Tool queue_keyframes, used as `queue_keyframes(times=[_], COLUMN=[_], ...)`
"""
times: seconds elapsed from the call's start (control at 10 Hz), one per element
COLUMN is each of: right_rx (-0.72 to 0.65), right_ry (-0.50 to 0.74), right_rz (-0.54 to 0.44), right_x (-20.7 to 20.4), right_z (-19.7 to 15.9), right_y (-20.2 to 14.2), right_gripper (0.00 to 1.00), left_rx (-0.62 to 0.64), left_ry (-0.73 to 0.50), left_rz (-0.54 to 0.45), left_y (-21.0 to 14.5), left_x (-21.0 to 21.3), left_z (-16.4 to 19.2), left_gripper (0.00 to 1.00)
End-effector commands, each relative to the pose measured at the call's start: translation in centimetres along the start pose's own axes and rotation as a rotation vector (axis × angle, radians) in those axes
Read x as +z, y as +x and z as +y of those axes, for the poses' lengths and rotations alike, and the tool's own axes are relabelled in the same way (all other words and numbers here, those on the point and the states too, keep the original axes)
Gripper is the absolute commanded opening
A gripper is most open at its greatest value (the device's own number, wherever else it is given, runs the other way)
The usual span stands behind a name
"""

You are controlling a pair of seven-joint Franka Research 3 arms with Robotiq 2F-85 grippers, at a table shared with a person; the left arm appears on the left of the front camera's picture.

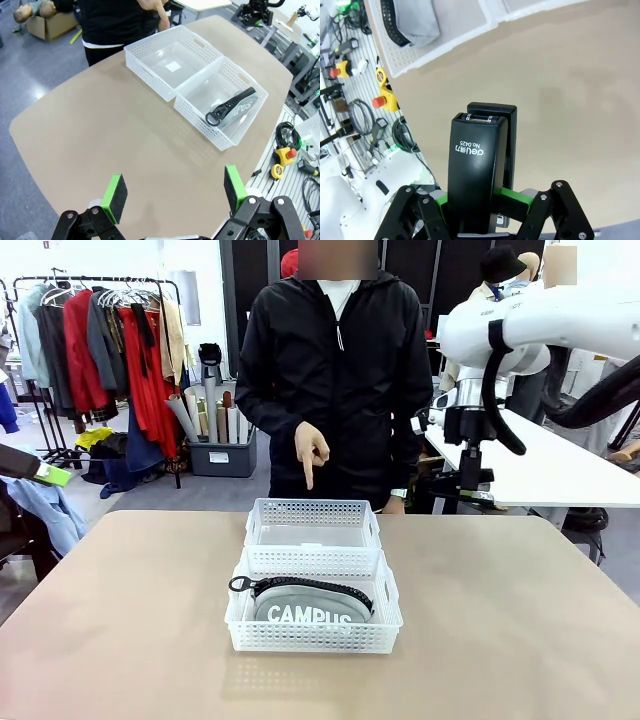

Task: Distribute items into two baskets.
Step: Place the picked Stapler into the Organizing basket as instructed by the person.

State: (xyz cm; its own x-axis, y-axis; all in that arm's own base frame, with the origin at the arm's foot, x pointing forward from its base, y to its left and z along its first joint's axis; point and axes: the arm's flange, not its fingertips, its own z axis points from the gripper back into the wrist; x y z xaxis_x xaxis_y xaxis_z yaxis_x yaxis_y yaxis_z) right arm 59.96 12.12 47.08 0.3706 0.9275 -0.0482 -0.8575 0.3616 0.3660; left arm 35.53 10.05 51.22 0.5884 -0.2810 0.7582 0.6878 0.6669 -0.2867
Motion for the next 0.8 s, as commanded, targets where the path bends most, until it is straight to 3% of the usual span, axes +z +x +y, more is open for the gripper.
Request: queue_keyframes(times=[0.0, 0.7], right_rx=[-0.012, 0.029], right_ry=[-0.023, -0.169], right_rz=[0.019, 0.089], right_x=[0.1, -1.7], right_z=[-0.6, -1.3], right_y=[2.4, 11.4], right_gripper=[0.0, 0.0], left_rx=[-0.015, -0.015], left_ry=[-0.007, -0.007], left_rz=[-0.021, -0.021], left_y=[0.0, 0.0], left_x=[0.0, 0.0], left_z=[0.2, 0.2], left_gripper=[1.0, 1.0])
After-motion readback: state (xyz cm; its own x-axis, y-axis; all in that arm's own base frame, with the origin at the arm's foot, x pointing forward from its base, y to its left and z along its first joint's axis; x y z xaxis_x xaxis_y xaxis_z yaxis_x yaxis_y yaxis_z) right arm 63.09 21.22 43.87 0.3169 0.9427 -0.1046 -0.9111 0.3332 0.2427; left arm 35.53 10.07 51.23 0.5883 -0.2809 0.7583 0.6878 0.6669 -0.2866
